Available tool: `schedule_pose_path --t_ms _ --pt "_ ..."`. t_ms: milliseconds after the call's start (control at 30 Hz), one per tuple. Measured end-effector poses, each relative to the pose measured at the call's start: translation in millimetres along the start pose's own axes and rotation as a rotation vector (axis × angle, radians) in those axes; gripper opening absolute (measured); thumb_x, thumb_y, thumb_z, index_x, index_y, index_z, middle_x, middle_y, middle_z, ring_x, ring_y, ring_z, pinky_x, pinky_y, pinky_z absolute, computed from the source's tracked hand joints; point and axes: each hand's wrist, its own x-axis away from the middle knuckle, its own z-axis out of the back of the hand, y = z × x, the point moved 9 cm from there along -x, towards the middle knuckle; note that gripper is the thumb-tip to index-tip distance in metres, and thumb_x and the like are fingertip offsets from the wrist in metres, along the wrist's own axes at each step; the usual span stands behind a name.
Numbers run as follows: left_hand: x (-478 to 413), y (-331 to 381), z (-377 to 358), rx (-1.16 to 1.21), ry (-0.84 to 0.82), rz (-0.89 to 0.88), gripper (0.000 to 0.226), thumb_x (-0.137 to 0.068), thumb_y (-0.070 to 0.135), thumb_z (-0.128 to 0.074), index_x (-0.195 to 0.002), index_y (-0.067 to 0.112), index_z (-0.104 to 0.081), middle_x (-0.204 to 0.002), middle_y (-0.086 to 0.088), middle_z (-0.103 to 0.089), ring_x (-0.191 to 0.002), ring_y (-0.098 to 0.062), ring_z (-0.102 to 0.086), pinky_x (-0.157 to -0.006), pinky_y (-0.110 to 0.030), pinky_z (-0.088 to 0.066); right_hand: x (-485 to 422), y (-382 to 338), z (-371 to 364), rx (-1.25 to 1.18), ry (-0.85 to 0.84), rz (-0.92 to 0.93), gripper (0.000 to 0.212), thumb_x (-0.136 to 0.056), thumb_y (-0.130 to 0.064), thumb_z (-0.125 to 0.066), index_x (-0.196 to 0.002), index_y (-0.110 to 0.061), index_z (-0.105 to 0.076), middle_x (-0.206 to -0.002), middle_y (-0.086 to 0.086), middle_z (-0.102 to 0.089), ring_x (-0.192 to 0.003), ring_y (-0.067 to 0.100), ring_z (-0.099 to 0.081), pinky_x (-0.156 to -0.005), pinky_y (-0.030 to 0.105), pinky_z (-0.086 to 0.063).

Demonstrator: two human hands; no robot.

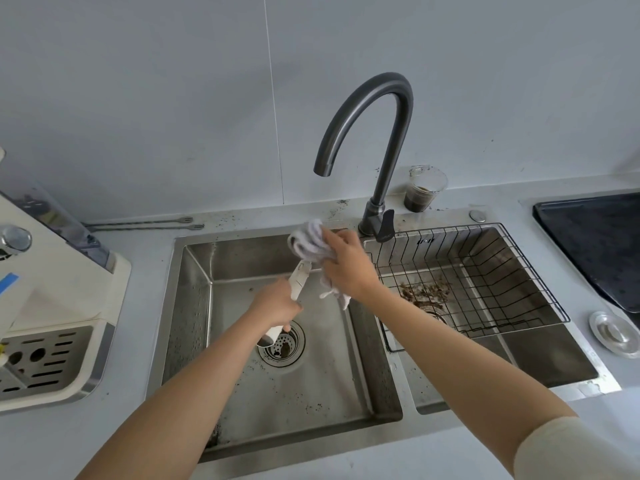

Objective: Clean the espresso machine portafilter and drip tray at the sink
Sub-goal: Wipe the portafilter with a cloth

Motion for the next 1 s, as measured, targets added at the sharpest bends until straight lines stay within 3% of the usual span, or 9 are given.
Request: schedule_pose_path --t_ms 100,200,300,433,567,667,733,833,1000 --pt "-2 1 -3 0.169 -0.034 0.034 0.032 -0.084 0.006 -0.053 -0.115 0.001 -0.046 -0.085 -0.013 -0.06 -0.055 -0.026 -0.06 -0.052 -0.031 -0.051 3 -11 -14 0.565 0.042 0.15 0.063 -0.083 0.0 -0.05 -0.138 -0.029 -0.036 -0.133 0.015 -0.032 -0.103 0.033 -0.049 -0.066 0.034 -0.051" --pt "5 5 -9 0.365 -0.123 0.082 0.014 -0.084 0.001 -0.055 -0.094 0.002 -0.046 -0.065 -0.009 -0.05 -0.046 -0.018 -0.049 -0.043 -0.022 -0.04 5 -13 -16 0.798 0.175 0.263 0.07 -0.045 -0.013 -0.083 -0.11 -0.027 -0.065 -0.109 0.013 -0.037 -0.07 0.03 -0.059 -0.046 0.029 -0.048" --pt "9 8 -16 0.471 -0.172 0.099 0.015 -0.082 0.001 -0.058 -0.088 0.002 -0.045 -0.06 -0.009 -0.049 -0.04 -0.014 -0.047 -0.04 -0.019 -0.04 3 -12 -19 0.839 0.142 0.313 0.066 -0.033 -0.022 -0.085 -0.097 -0.031 -0.071 -0.104 0.01 -0.038 -0.063 0.026 -0.06 -0.044 0.026 -0.045" --pt "6 5 -22 0.498 -0.181 0.122 0.017 -0.082 0.001 -0.058 -0.092 0.0 -0.044 -0.059 -0.009 -0.048 -0.04 -0.014 -0.045 -0.039 -0.018 -0.04 4 -13 -10 0.691 0.108 0.323 0.048 -0.051 -0.009 -0.081 -0.094 -0.027 -0.072 -0.106 0.015 -0.057 -0.075 0.036 -0.061 -0.053 0.037 -0.049" --pt "3 0 -21 0.51 -0.158 0.123 0.018 -0.084 -0.001 -0.055 -0.098 0.0 -0.043 -0.063 -0.009 -0.047 -0.048 -0.017 -0.045 -0.04 -0.021 -0.039 2 6 11 0.332 0.123 0.107 0.045 -0.088 -0.001 -0.043 -0.126 -0.022 -0.055 -0.132 0.014 -0.042 -0.114 0.035 -0.045 -0.08 0.045 -0.05" --pt "-2 -10 -16 0.539 -0.106 0.131 0.02 -0.084 -0.002 -0.053 -0.1 0.001 -0.041 -0.064 -0.008 -0.046 -0.047 -0.017 -0.044 -0.039 -0.021 -0.039 -5 21 32 -0.056 0.18 -0.093 0.045 -0.088 0.003 -0.041 -0.127 -0.014 -0.053 -0.128 0.007 -0.043 -0.104 0.024 -0.053 -0.084 0.037 -0.052" --pt "-4 -16 -14 0.525 -0.077 0.123 0.019 -0.083 -0.003 -0.052 -0.098 0.002 -0.041 -0.063 -0.008 -0.046 -0.046 -0.017 -0.044 -0.042 -0.023 -0.039 -9 28 37 -0.259 0.146 -0.196 0.036 -0.086 0.003 -0.042 -0.114 -0.009 -0.061 -0.103 0.005 -0.055 -0.082 0.018 -0.055 -0.073 0.028 -0.049" --pt "-6 -17 -13 0.466 -0.05 0.092 0.017 -0.081 -0.003 -0.051 -0.094 0.003 -0.041 -0.062 -0.008 -0.045 -0.042 -0.016 -0.044 -0.041 -0.022 -0.038 -7 25 30 -0.279 -0.018 -0.259 0.018 -0.088 -0.007 -0.047 -0.095 -0.016 -0.061 -0.065 -0.002 -0.054 -0.057 0.012 -0.046 -0.056 0.021 -0.04" --pt "-4 -13 -16 0.326 0.033 0.044 0.016 -0.081 -0.001 -0.049 -0.094 0.005 -0.041 -0.069 -0.006 -0.045 -0.042 -0.018 -0.048 -0.039 -0.022 -0.038 -12 22 10 -0.325 -0.093 -0.309 0.018 -0.088 -0.026 -0.055 -0.091 -0.01 -0.062 -0.064 0.006 -0.051 -0.057 0.015 -0.044 -0.055 0.023 -0.036"
